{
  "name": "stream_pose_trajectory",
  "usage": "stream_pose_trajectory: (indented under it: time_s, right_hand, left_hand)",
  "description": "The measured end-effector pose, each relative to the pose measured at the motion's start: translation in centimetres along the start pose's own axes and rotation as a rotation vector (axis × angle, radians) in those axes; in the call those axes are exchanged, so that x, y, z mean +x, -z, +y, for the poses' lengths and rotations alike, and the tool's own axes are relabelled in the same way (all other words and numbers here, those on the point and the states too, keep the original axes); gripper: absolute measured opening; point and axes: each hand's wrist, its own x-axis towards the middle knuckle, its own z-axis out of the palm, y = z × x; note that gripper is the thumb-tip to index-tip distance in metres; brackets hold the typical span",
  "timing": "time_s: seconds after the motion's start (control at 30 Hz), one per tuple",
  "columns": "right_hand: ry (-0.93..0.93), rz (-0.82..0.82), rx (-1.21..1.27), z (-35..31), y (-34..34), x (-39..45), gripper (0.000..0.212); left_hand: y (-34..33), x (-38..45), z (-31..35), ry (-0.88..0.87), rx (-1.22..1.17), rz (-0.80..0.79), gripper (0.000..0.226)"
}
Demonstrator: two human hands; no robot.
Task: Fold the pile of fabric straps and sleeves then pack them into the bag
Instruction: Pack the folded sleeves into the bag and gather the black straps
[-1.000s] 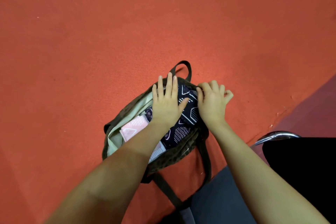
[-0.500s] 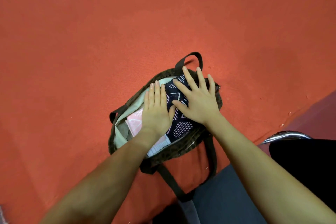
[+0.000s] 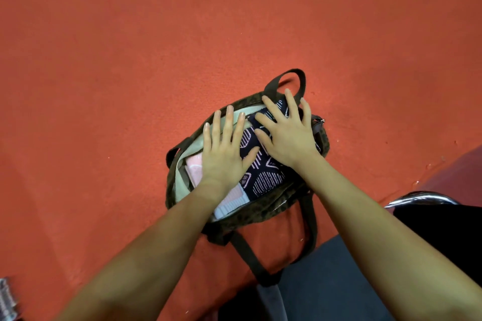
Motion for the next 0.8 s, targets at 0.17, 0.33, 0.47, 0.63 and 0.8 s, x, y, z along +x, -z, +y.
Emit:
stream_pose_trajectory:
  time_s: [0.17,0.33,0.47,0.63,0.8]
  right_hand:
    - [-0.052,-0.026,0.025,0.3,-0.6,-3.4,0.047]
    - [-0.126,-0.117,0.082,-0.5,-0.4,-3.5,0.058]
    - [-0.202,-0.119,0.156,-1.5,0.6,-3.0,0.059]
    - [-0.224,-0.066,0.231,-5.2,2.7,-2.2,0.057]
    - [-0.123,-0.075,0.264,-11.3,4.7,-0.6,0.048]
  left_hand:
    - [0.6,0.5,-0.1,0.053,0.057,-0.108,0.082]
    - [1.1,0.8,0.0,0.069,0.079,-0.188,0.082]
    - [2.9,0.8,-0.1,0.047,0.069,-0.235,0.077]
    - [6.1,-0.7,-2.5,0.001,-0.032,-0.174,0.063]
    - [9.6,-3.7,-8.0,0.109,-0.105,-0.103,0.054]
